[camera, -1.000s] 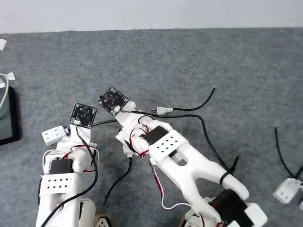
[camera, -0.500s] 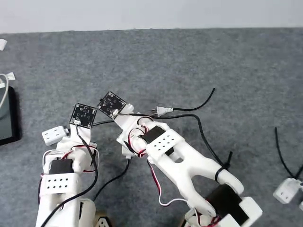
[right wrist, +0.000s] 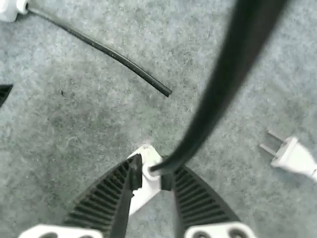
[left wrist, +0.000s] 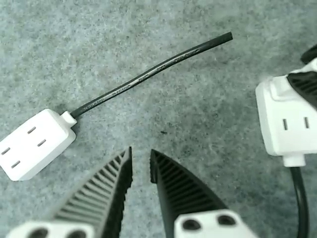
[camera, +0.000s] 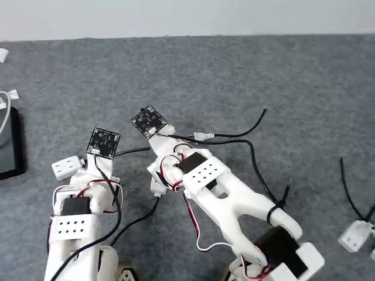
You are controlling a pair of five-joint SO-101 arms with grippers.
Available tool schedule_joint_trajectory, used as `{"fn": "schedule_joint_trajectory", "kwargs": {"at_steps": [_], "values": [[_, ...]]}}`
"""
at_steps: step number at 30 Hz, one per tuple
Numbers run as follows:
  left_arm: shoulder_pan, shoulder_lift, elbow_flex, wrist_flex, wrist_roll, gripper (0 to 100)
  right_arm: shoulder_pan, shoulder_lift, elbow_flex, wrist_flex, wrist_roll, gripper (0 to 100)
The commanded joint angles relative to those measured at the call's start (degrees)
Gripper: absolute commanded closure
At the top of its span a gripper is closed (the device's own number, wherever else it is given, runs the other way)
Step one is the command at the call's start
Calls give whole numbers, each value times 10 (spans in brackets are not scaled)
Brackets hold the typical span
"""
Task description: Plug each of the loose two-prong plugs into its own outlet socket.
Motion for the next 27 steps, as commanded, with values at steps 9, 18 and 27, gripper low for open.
{"fn": "schedule_joint_trajectory", "kwargs": {"at_steps": [9,18,27], "values": [[-36,-9,-29,-11,-1,985,-41,30,-83,61,-340,690],[-45,-9,-34,-17,-1,985,-64,133,-161,67,-345,692],[-67,-9,-36,-22,0,985,-54,165,-198,116,-250,976]]}}
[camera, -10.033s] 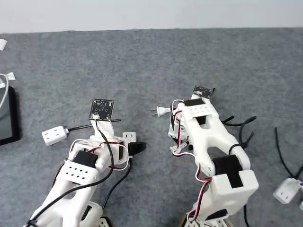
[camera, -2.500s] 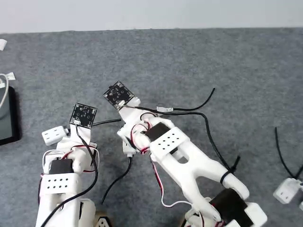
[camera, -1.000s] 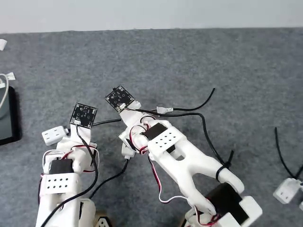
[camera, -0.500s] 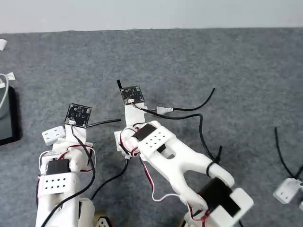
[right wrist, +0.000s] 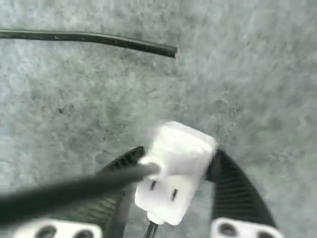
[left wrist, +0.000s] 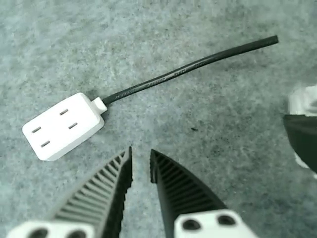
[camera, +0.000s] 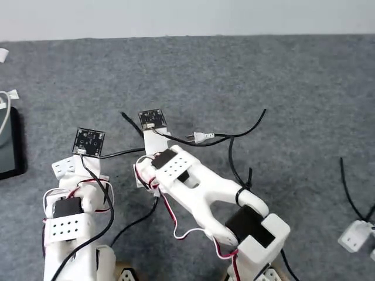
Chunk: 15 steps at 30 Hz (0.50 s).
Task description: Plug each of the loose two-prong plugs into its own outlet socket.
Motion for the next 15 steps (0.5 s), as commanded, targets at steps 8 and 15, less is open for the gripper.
{"fn": "schedule_joint_trajectory", "kwargs": {"at_steps": [8,15], "values": [[-2,-8,-35,-17,-1,985,95,-67,-43,136,119,991],[-2,-5,-35,-22,25,985,289,-237,1,275,207,991]]}}
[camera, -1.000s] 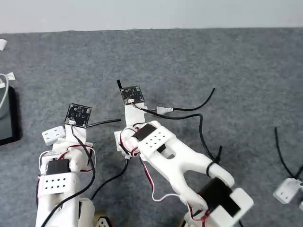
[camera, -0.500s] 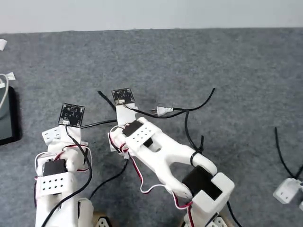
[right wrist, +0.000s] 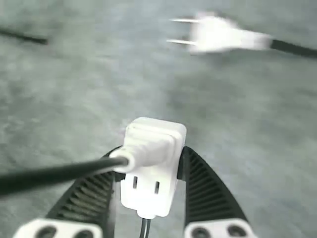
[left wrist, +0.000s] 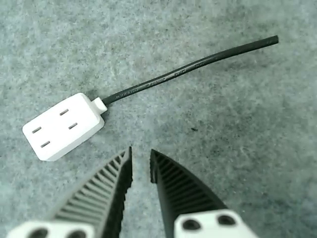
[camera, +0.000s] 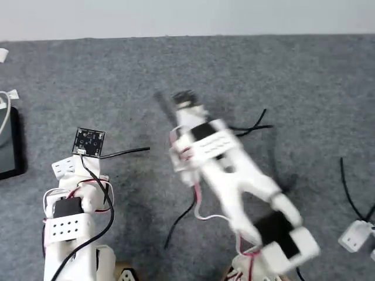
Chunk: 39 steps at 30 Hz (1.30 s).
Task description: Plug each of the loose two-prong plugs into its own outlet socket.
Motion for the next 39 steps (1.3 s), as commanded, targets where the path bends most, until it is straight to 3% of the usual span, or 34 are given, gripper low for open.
{"fn": "schedule_joint_trajectory", "kwargs": {"at_steps": [1,9,12,14,17,20,27,39], "values": [[-2,-4,-34,-30,37,985,126,-107,35,41,55,991],[-4,-4,-34,-35,87,983,543,-169,149,-61,168,990],[-6,-4,-34,-34,108,956,647,-146,166,-101,208,986],[-17,-4,-34,-34,137,890,678,-118,167,-113,236,953],[-24,-4,-34,-33,170,773,690,-68,164,-116,250,816],[-24,-4,-31,-33,210,740,688,-36,142,-106,251,719],[-39,-3,-33,-35,295,739,687,-48,23,31,215,913],[-143,2,-51,-37,394,735,578,-50,-1,80,209,847]]}}
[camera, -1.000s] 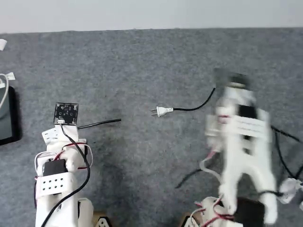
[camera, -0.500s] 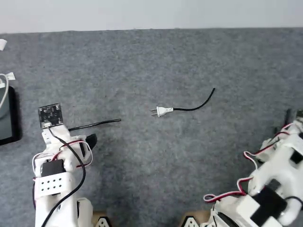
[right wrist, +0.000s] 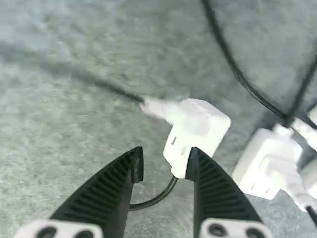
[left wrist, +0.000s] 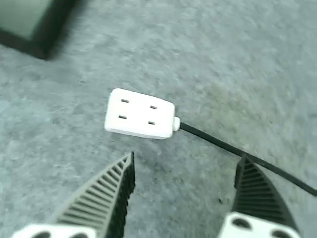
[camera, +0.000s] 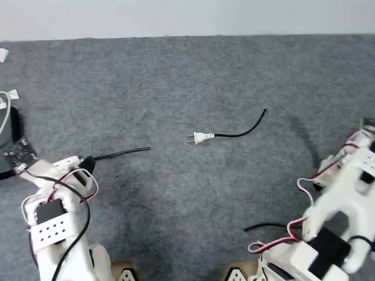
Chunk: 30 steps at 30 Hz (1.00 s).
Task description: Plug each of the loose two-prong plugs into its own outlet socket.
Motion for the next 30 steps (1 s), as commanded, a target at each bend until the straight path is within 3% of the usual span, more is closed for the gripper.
{"fn": "schedule_joint_trajectory", "kwargs": {"at_steps": [1,7,16,30], "values": [[-15,12,-31,-17,23,735,-47,-20,-32,10,-9,847],[-11,183,-116,-17,24,735,-115,-20,-25,21,-38,847],[-11,470,-317,-16,125,703,-128,-19,25,-50,-22,848],[-11,612,-470,62,151,703,-137,-19,47,-71,5,848]]}}
